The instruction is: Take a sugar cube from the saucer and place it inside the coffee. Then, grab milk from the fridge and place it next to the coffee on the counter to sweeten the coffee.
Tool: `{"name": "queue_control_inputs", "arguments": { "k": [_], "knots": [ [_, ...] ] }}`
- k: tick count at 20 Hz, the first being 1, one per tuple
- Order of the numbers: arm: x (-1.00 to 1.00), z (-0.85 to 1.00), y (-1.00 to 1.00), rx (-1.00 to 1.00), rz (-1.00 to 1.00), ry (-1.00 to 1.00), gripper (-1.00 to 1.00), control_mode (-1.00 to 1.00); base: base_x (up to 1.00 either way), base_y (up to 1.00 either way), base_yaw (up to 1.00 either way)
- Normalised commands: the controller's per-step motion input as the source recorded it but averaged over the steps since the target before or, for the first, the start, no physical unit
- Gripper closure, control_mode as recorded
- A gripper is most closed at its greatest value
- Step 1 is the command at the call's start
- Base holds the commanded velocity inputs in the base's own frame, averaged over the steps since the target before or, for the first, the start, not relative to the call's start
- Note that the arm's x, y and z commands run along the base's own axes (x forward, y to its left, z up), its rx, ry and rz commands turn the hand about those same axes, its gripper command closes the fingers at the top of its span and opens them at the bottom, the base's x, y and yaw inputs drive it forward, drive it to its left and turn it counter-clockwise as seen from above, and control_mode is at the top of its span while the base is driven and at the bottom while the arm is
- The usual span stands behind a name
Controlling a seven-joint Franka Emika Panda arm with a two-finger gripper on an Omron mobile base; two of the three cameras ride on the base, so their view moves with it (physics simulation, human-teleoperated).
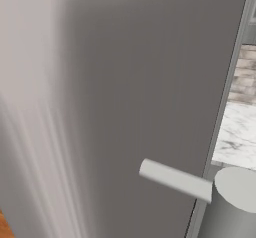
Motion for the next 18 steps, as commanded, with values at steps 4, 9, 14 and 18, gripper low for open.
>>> {"name": "queue_control_inputs", "arguments": {
  "k": [4, 9, 14, 18],
  "knots": [
    [0.01, 0.0, -0.29, -0.01, 0.0, -0.09, -1.0, -1.0, 0.0, 0.0, 0.0],
    [0.03, 0.0, -0.11, -0.01, 0.0, -0.04, -1.0, -1.0, 0.0, 0.0, 0.0],
    [0.15, 0.0, -0.01, -0.01, 0.0, -0.01, -1.0, -1.0, 0.0, 0.0, 0.0],
    [0.26, 0.0, 0.0, -0.01, 0.0, 0.0, -1.0, -1.0, 0.0, 0.0, 0.0]
  ]
}}
